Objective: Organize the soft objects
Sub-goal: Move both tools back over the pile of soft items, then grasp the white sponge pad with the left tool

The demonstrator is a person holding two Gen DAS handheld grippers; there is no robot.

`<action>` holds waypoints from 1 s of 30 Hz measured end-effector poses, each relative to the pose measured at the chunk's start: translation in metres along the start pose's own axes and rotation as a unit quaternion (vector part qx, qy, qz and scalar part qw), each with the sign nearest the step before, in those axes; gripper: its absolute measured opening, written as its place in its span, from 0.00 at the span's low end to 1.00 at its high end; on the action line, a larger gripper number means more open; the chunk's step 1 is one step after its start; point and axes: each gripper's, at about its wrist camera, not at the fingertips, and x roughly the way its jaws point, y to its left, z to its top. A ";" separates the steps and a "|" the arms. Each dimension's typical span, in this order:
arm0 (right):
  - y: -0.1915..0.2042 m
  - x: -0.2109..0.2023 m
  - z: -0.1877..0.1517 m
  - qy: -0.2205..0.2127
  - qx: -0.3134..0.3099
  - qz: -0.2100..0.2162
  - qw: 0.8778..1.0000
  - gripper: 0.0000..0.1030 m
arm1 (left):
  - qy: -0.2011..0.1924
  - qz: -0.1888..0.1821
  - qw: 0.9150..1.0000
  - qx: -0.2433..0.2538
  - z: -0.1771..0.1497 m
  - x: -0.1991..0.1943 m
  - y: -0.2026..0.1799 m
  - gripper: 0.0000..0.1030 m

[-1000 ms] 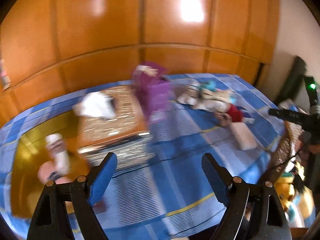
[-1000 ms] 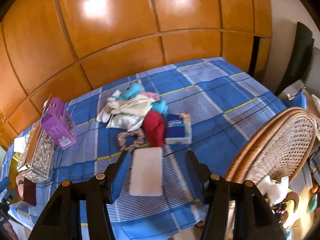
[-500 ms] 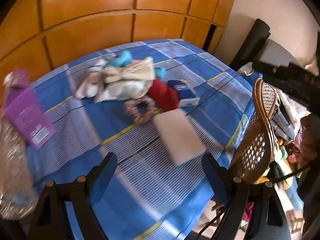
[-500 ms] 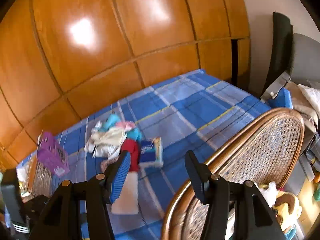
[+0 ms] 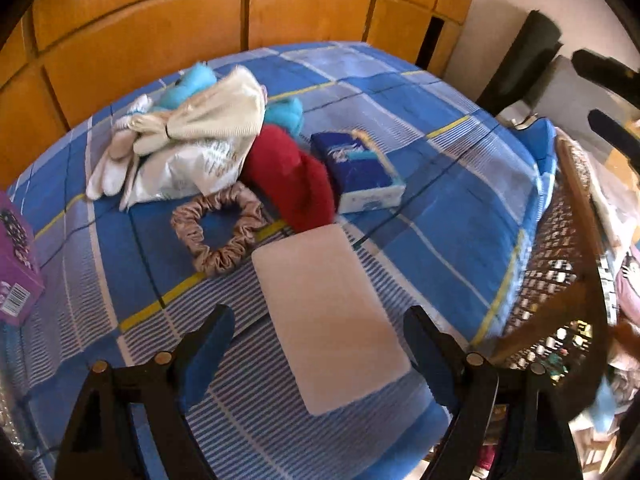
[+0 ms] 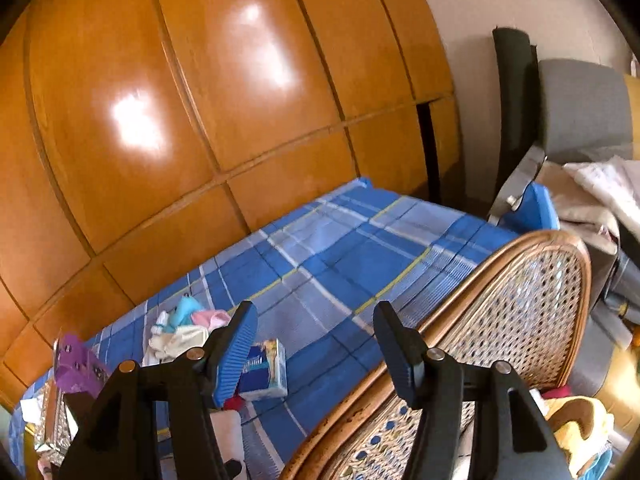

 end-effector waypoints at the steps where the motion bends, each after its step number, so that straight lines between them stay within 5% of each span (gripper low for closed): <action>1: 0.000 0.000 -0.001 0.001 0.002 0.004 1.000 0.59 | 0.004 0.002 1.000 -0.002 0.000 0.004 0.001 0.84; 6: 0.001 -0.004 -0.002 -0.022 -0.021 -0.001 1.000 0.59 | 0.010 0.000 1.000 -0.017 0.003 0.013 0.000 0.84; 13: -0.003 0.003 -0.019 0.007 -0.010 0.005 1.000 0.59 | 0.005 0.003 1.000 -0.006 0.003 0.019 -0.009 0.88; 16: 0.002 0.005 -0.023 0.008 -0.022 0.003 1.000 0.59 | -0.001 -0.004 1.000 -0.008 0.001 0.016 -0.004 0.81; 20: 0.009 0.009 -0.028 0.014 -0.042 0.003 0.999 0.59 | -0.009 -0.018 1.000 -0.006 -0.004 0.010 0.006 0.59; 30: 0.016 0.007 -0.029 0.014 -0.053 -0.012 0.998 0.59 | -0.016 -0.049 0.998 -0.019 -0.041 -0.020 0.034 0.56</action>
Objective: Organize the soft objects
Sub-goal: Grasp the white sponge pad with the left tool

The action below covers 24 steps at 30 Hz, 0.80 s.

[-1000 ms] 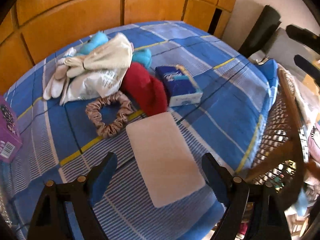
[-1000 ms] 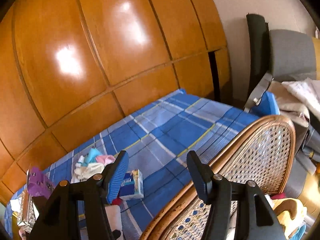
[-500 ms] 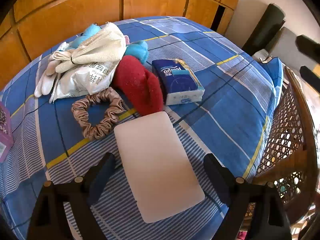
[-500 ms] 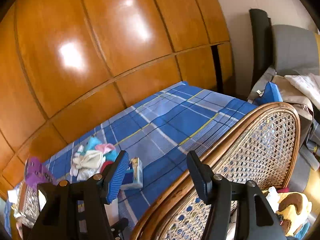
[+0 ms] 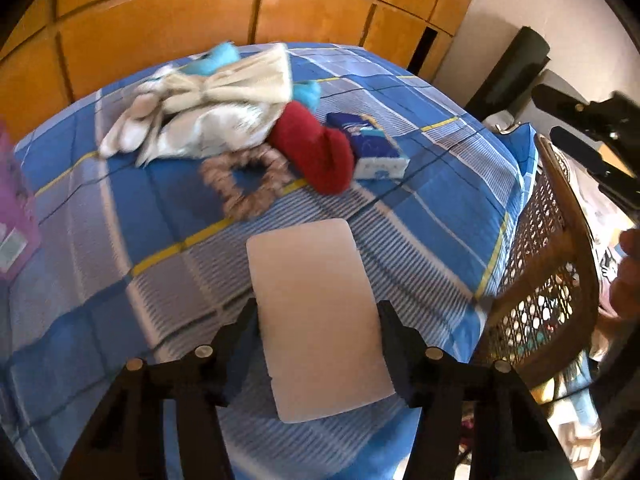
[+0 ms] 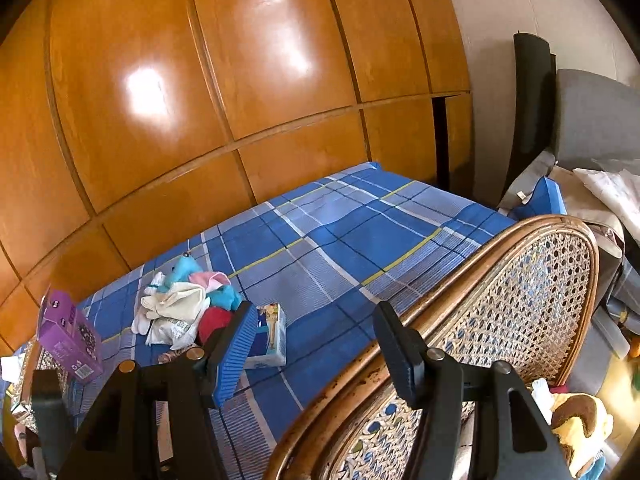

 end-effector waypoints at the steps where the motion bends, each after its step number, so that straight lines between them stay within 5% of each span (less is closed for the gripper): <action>1: 0.002 0.000 0.000 0.000 -0.004 0.000 1.000 0.59 | -0.001 -0.001 1.000 -0.004 -0.005 -0.006 0.004 0.56; 24: 0.050 -0.017 -0.037 0.032 -0.072 0.039 0.996 0.59 | -0.079 0.006 0.996 -0.035 -0.045 -0.107 0.036 0.56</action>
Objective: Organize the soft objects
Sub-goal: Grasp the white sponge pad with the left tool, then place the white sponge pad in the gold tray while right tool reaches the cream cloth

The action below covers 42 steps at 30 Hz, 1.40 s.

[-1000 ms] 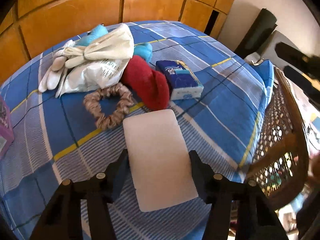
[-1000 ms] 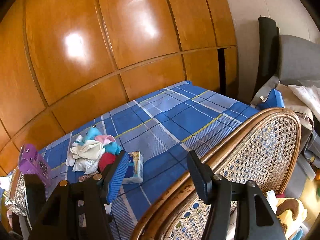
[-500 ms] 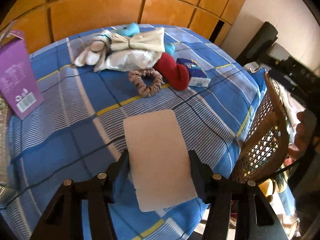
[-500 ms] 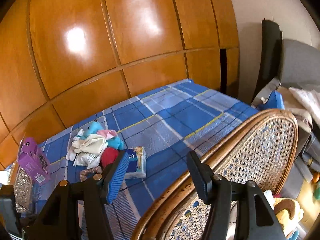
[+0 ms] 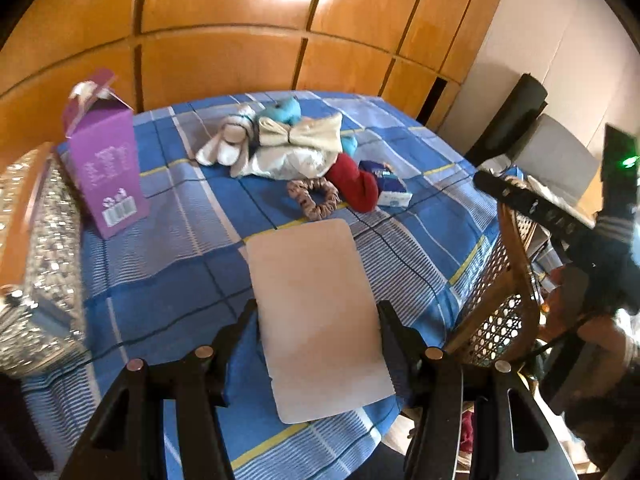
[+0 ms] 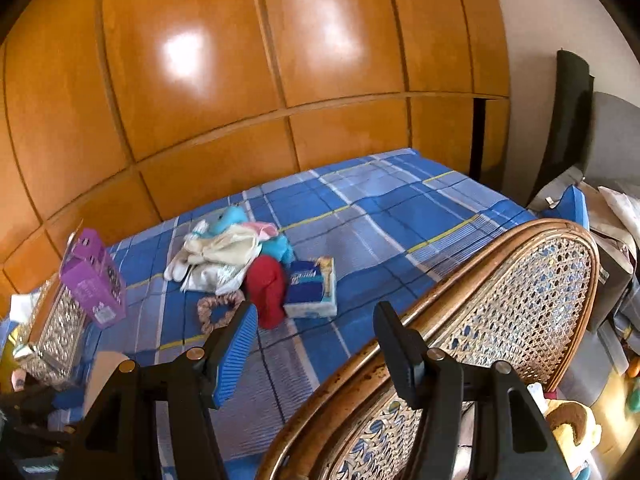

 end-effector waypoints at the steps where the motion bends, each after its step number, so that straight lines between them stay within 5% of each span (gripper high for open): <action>1: 0.004 0.000 0.000 0.006 -0.014 -0.004 1.000 0.59 | -0.004 0.000 1.000 -0.002 0.000 -0.005 0.001 0.56; 6: 0.019 -0.012 0.022 0.016 -0.054 -0.013 0.998 0.59 | -0.036 0.007 0.999 -0.007 -0.002 -0.041 0.012 0.56; 9: 0.039 -0.010 0.047 0.019 -0.082 0.024 0.996 0.59 | -0.057 0.012 0.998 -0.010 -0.003 -0.062 0.020 0.56; 15: 0.090 0.060 0.073 0.111 -0.127 0.080 0.982 0.59 | -0.087 0.027 0.995 -0.029 -0.007 -0.092 0.040 0.56; 19: 0.116 0.115 0.071 0.162 -0.160 0.064 0.972 0.59 | -0.096 0.039 0.994 -0.041 -0.012 -0.103 0.052 0.56; 28: 0.147 0.182 0.061 0.198 -0.270 -0.019 0.942 0.59 | -0.103 0.040 0.993 -0.052 -0.006 -0.111 0.065 0.56; 34: 0.140 0.207 0.057 0.210 -0.249 -0.024 0.945 0.58 | -0.115 0.039 0.989 -0.079 0.042 -0.103 0.085 0.56; 38: 0.134 0.208 0.051 0.203 -0.234 -0.006 0.951 0.38 | -0.132 0.077 0.984 -0.096 0.068 -0.108 0.112 0.56; 42: 0.131 0.208 0.046 0.197 -0.229 0.010 0.953 0.31 | -0.151 0.124 0.970 -0.147 0.075 -0.129 0.162 0.57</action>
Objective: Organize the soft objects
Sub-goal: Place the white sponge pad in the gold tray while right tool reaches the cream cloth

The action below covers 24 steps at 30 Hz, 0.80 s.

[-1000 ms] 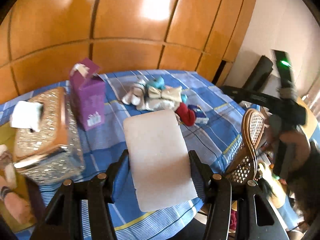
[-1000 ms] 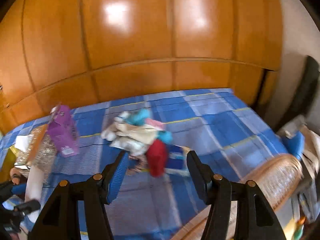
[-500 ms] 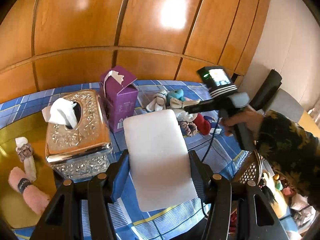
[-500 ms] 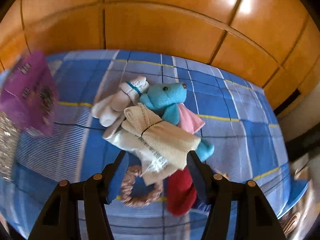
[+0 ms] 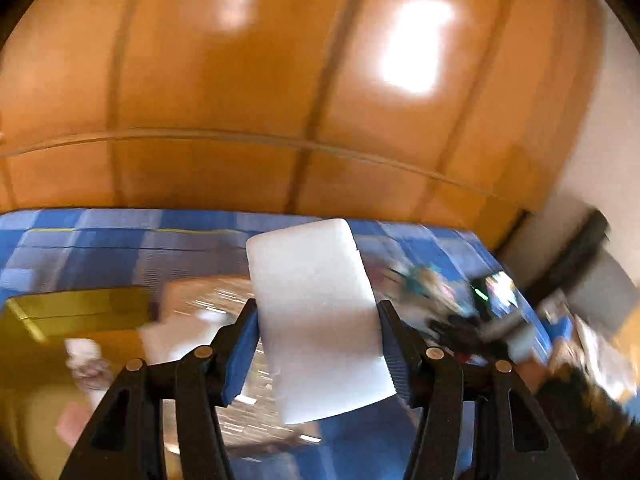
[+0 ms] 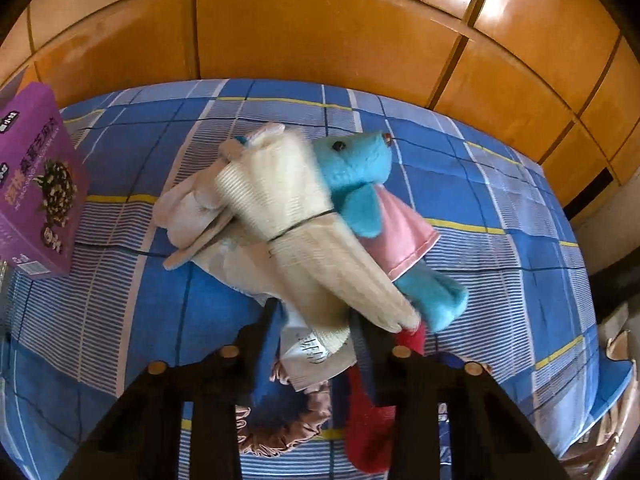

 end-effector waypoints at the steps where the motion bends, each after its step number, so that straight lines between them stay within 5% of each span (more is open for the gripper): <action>1: -0.001 0.000 0.000 -0.002 0.002 0.002 1.000 0.31 | -0.003 0.013 1.000 -0.010 0.002 -0.002 0.012 0.57; 8: -0.004 -0.001 0.001 -0.008 0.014 0.016 1.000 0.25 | 0.001 0.136 0.987 -0.080 -0.012 -0.022 0.127 0.57; 13: -0.005 -0.003 0.001 -0.013 0.016 0.032 0.999 0.20 | 0.048 0.209 0.966 -0.143 -0.044 -0.015 0.208 0.58; 18: -0.007 -0.004 0.001 -0.016 0.023 0.046 0.999 0.17 | 0.073 0.257 0.948 -0.171 -0.077 -0.014 0.245 0.61; 24: -0.009 -0.007 0.002 -0.020 0.030 0.068 0.997 0.13 | 0.075 0.267 0.945 -0.173 -0.099 -0.026 0.239 0.74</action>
